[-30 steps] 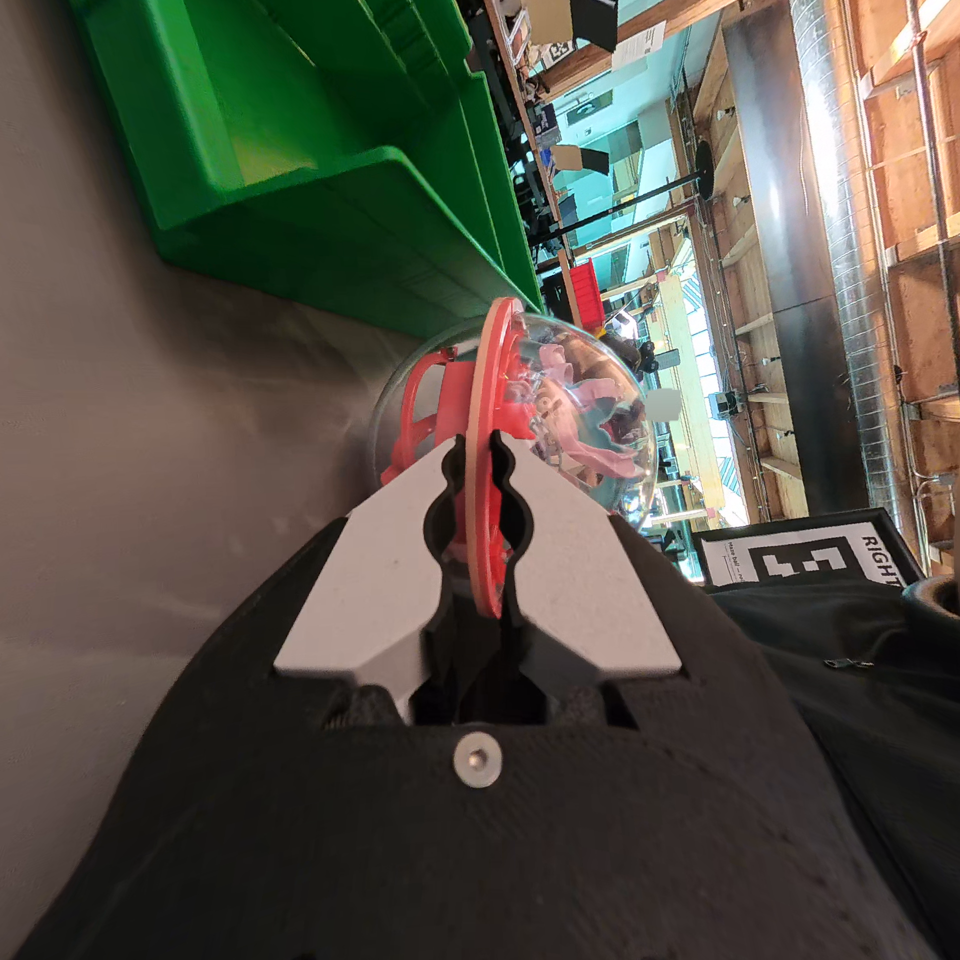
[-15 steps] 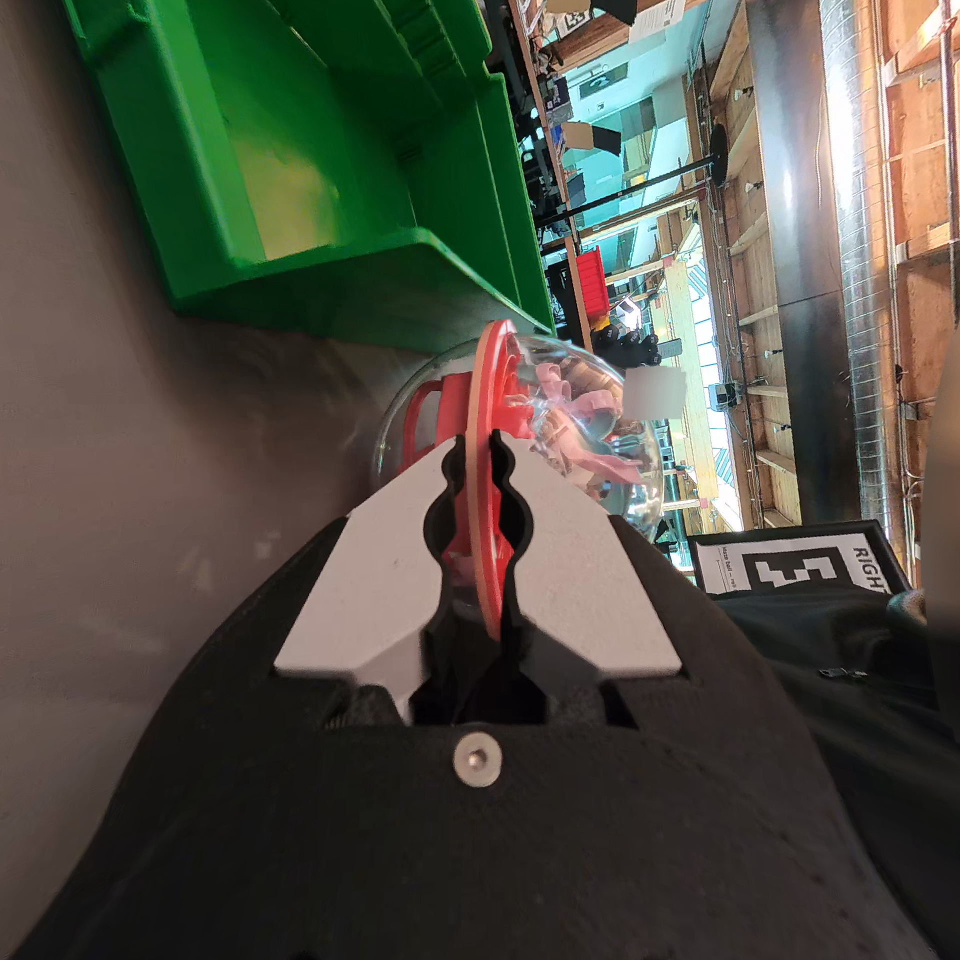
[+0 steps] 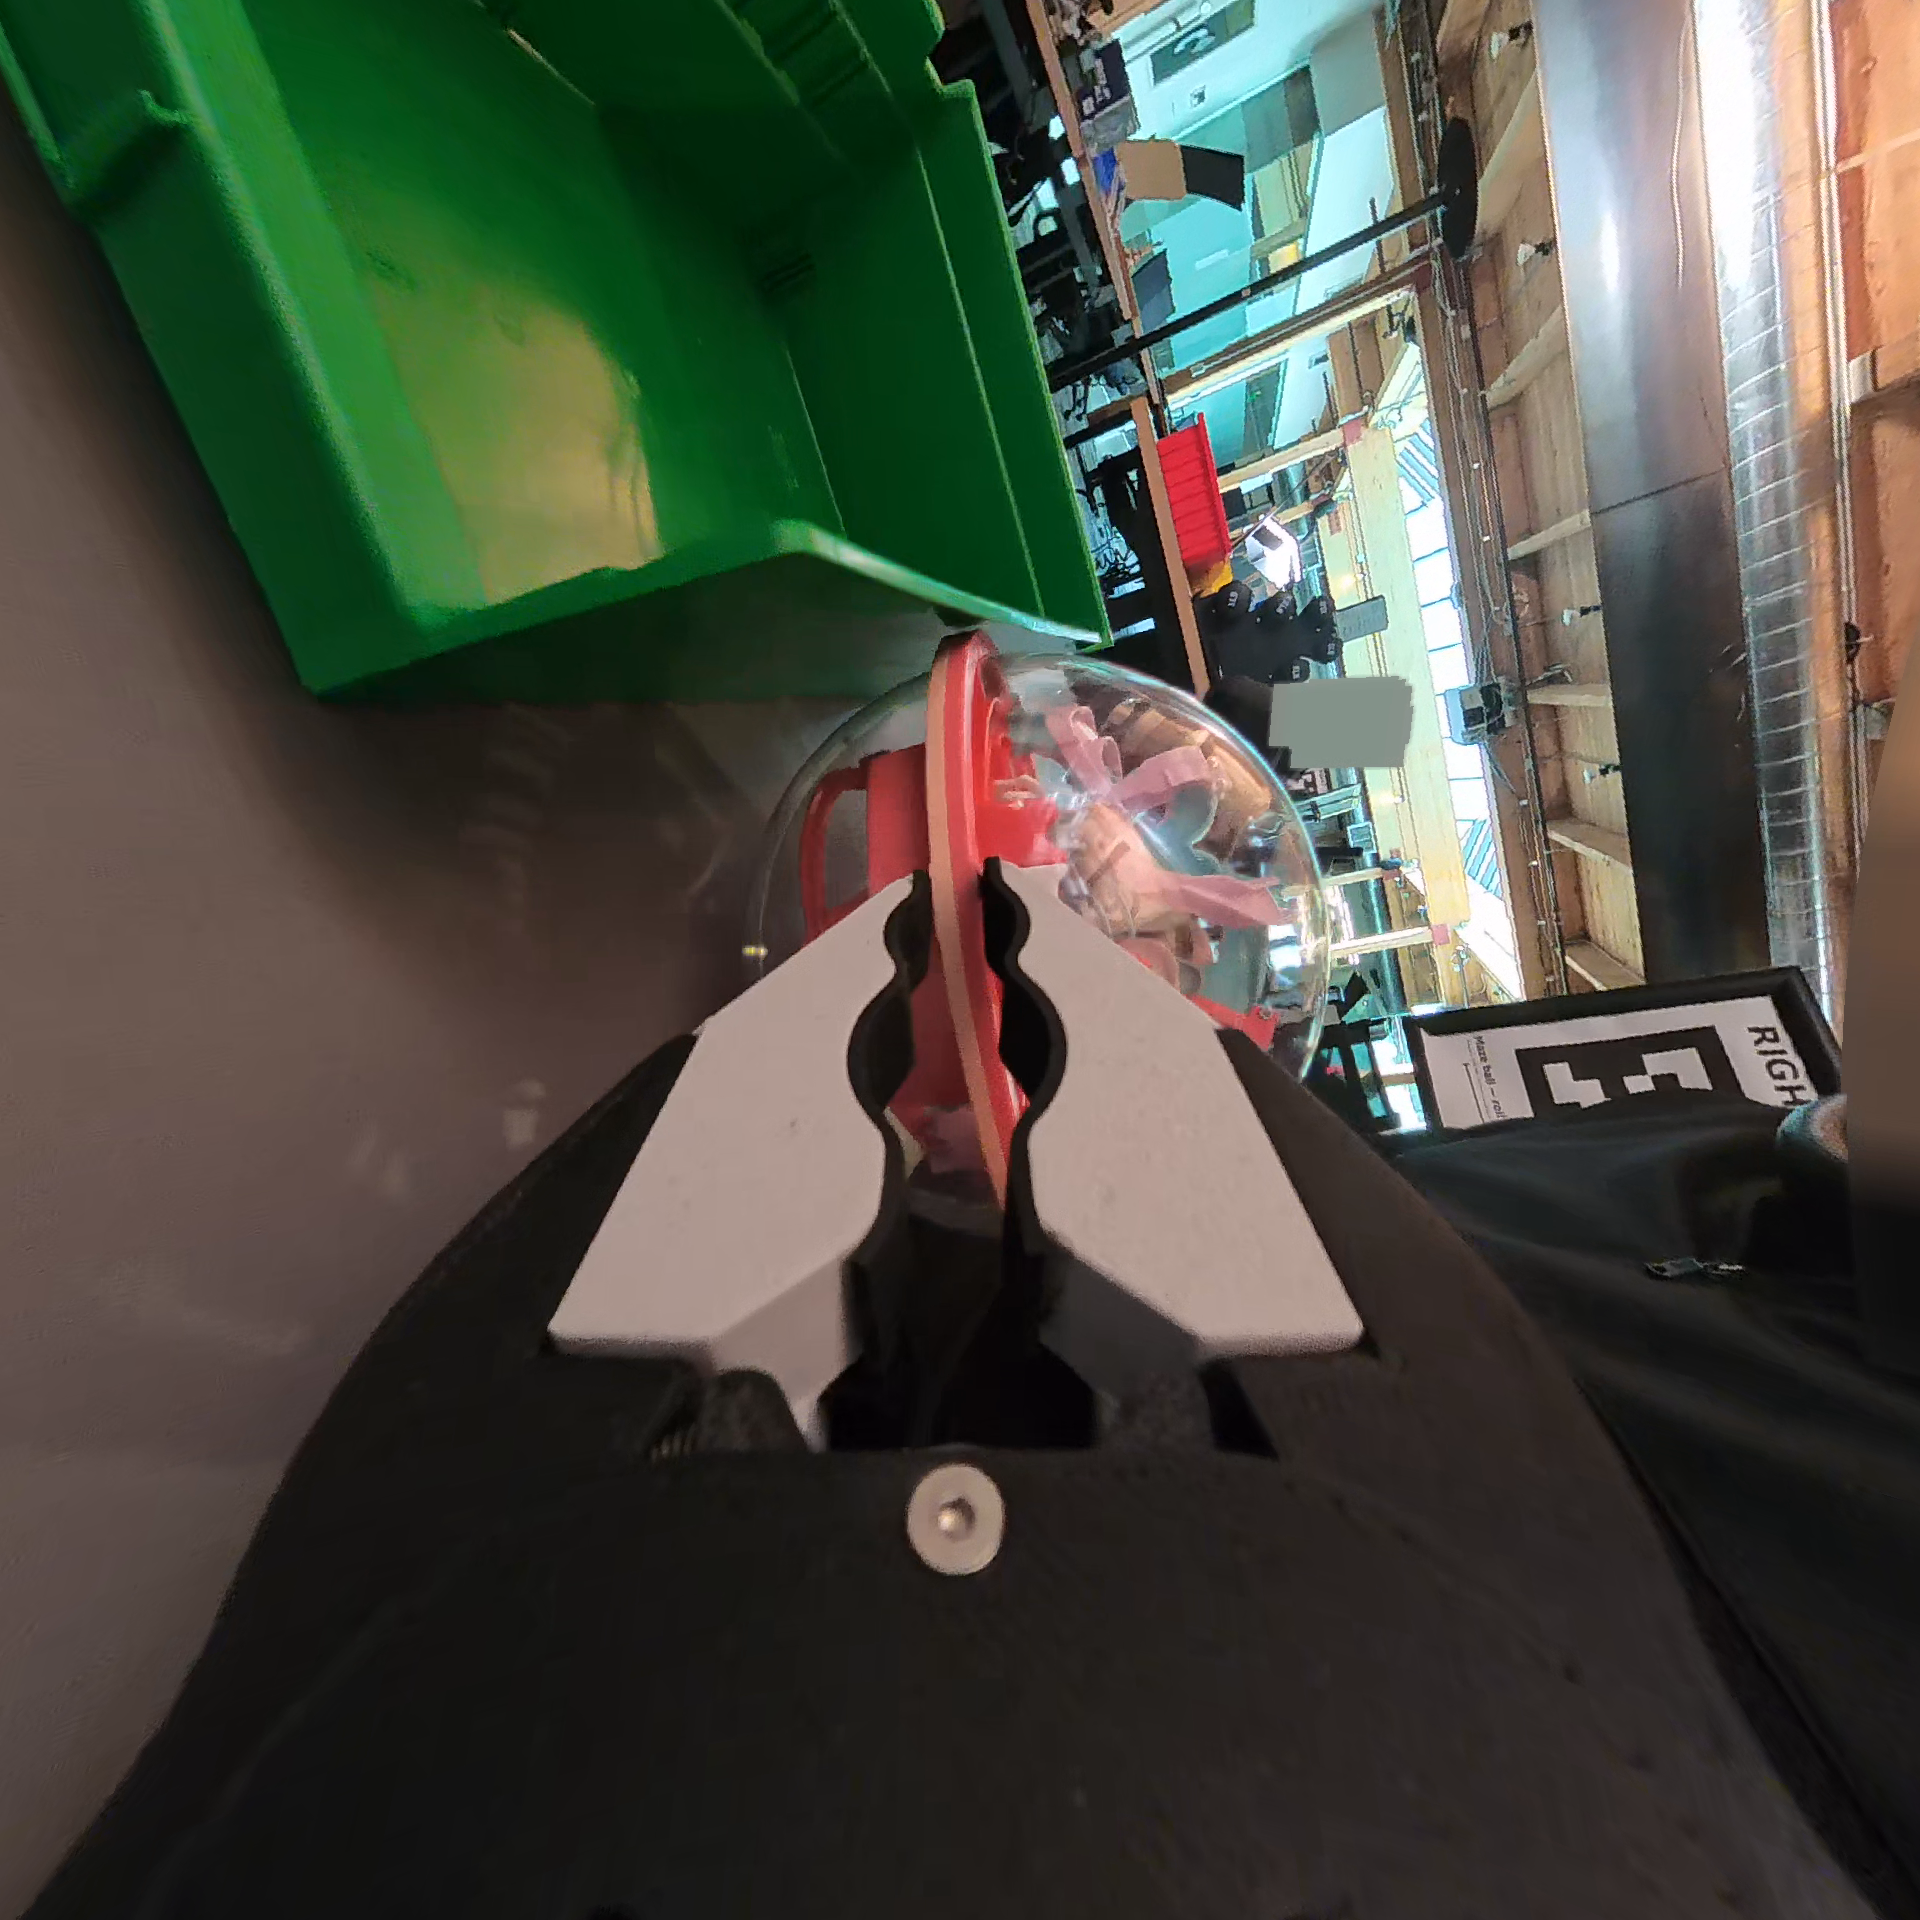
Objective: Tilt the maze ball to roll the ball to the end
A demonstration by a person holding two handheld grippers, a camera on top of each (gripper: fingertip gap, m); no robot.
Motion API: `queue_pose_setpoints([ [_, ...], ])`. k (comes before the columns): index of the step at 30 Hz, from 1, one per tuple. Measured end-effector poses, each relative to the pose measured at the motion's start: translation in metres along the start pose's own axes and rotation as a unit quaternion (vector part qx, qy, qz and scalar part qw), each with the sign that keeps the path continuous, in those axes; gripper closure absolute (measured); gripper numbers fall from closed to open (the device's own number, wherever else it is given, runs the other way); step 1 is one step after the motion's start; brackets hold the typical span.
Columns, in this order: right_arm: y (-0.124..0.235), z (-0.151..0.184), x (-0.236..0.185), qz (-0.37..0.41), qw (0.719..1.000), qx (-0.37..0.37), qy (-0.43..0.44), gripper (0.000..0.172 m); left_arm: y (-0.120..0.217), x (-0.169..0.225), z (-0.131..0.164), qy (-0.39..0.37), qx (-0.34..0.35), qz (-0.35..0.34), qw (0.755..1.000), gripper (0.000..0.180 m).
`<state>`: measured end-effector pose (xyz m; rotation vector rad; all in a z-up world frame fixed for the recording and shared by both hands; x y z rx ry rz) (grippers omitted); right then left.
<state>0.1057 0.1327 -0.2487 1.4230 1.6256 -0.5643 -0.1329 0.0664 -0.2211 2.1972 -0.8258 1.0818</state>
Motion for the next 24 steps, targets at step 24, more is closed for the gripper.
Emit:
queue_pose_setpoints([
  [24, -0.01, -0.015, 0.009, -0.047, 0.997, -0.001, -0.065, 0.165, 0.026, 0.013, 0.039, -0.012, 0.037, 0.02, 0.999, 0.15],
])
Point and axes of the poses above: each gripper's, where its closed fingertips meet, y back along the fingers, z out of its underside, x = y × z across the jaws, the point moved 5 cm from there along y, back along the fingers, and after that the axes turned 10 degrees about -y, right-handed, at the moved point
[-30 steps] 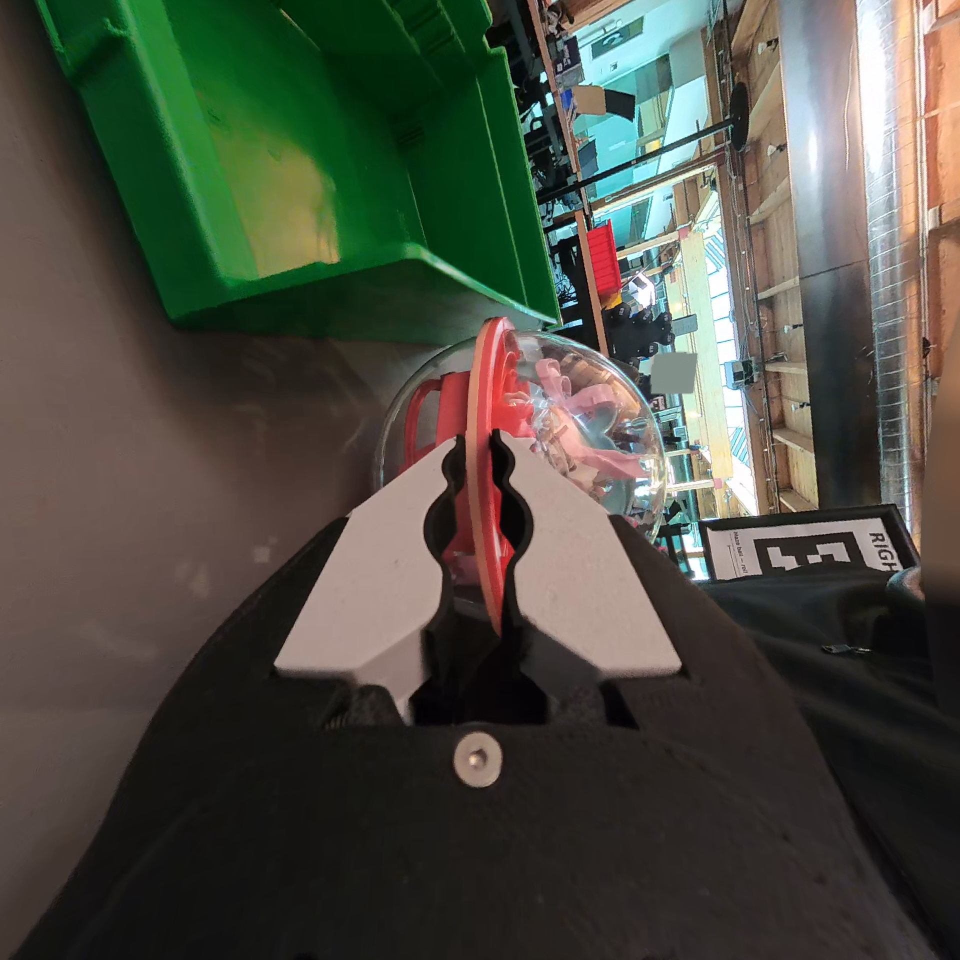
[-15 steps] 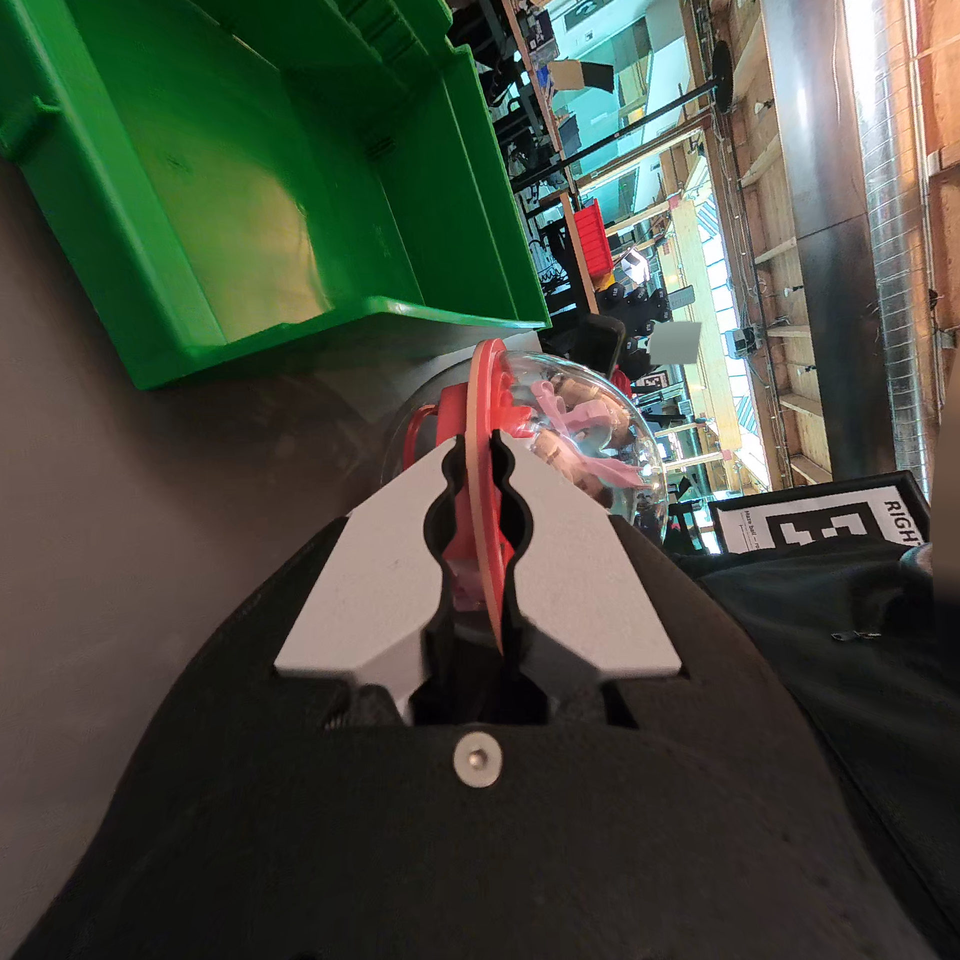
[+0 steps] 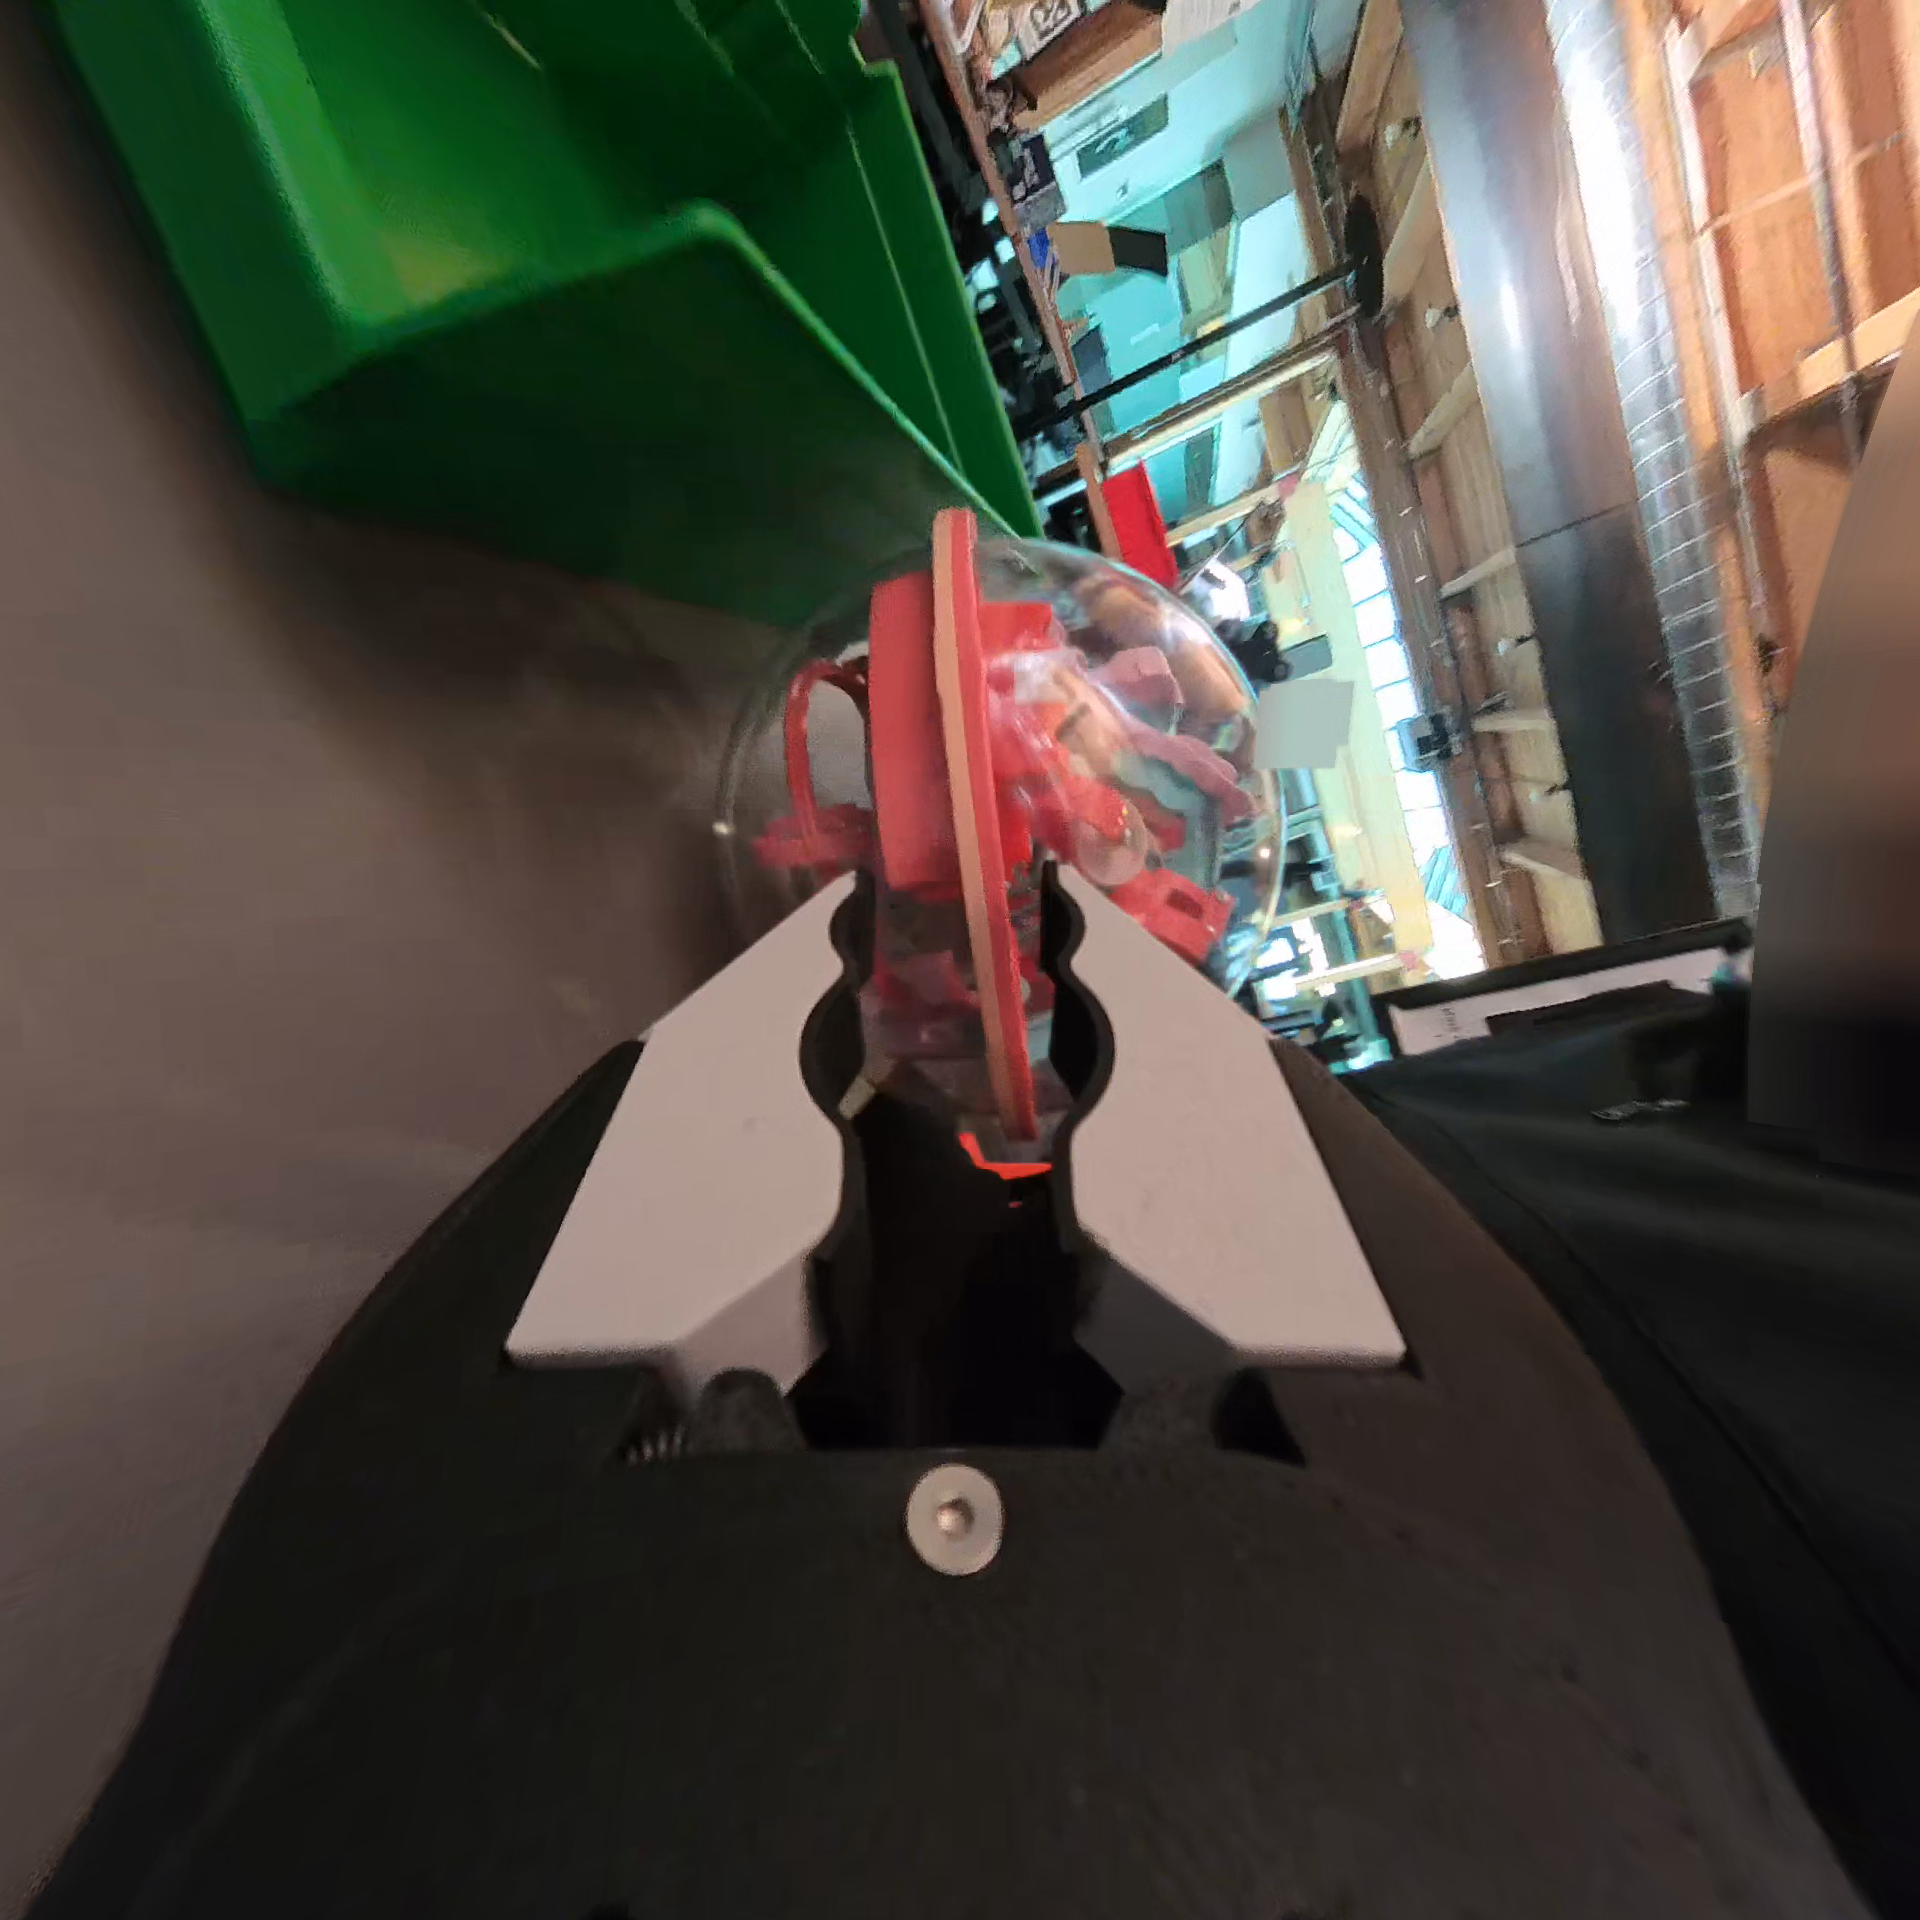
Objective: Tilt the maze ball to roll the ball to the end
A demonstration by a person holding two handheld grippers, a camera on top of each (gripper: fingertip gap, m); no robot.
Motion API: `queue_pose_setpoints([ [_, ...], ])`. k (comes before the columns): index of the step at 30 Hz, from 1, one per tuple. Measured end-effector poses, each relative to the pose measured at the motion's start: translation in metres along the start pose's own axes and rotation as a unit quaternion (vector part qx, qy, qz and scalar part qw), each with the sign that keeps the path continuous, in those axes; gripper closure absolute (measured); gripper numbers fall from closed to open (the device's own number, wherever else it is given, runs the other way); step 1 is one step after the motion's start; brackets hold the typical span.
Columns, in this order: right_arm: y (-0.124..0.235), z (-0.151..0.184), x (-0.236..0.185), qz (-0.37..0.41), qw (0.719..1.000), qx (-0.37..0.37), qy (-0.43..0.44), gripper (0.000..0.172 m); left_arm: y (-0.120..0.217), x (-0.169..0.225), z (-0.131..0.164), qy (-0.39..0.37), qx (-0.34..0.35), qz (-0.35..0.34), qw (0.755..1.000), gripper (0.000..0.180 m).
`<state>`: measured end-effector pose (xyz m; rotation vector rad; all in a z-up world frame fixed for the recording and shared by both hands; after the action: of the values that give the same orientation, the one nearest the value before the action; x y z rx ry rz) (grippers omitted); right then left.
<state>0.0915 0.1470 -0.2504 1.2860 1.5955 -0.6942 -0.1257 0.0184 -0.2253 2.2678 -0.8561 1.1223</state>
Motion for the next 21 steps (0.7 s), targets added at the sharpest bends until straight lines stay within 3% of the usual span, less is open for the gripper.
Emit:
queue_pose_setpoints([
  [4, -0.002, -0.001, 0.0, 0.0, 1.0, 0.004, -0.007, 0.165, -0.004, 0.005, 0.015, 0.024, 0.046, 0.02, 0.998, 0.158],
  [7, -0.002, 0.002, -0.001, -0.003, 1.0, 0.001, -0.009, 0.165, -0.003, 0.003, 0.011, 0.028, 0.076, 0.016, 0.997, 0.174],
  [21, -0.005, 0.025, -0.003, 0.013, 0.999, -0.035, -0.033, 0.165, -0.009, 0.003, -0.019, 0.035, -0.011, -0.015, 0.999, 0.174],
])
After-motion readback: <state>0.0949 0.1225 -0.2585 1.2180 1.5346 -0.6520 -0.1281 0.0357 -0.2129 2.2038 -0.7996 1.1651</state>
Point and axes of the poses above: each gripper's, where its closed fingertips meet, y back along the fingers, z out of its underside, x = y × z across the jaws, the point moved 5 cm from there along y, back along the fingers, and after that the axes turned 10 degrees about -y, right-handed, at the moved point
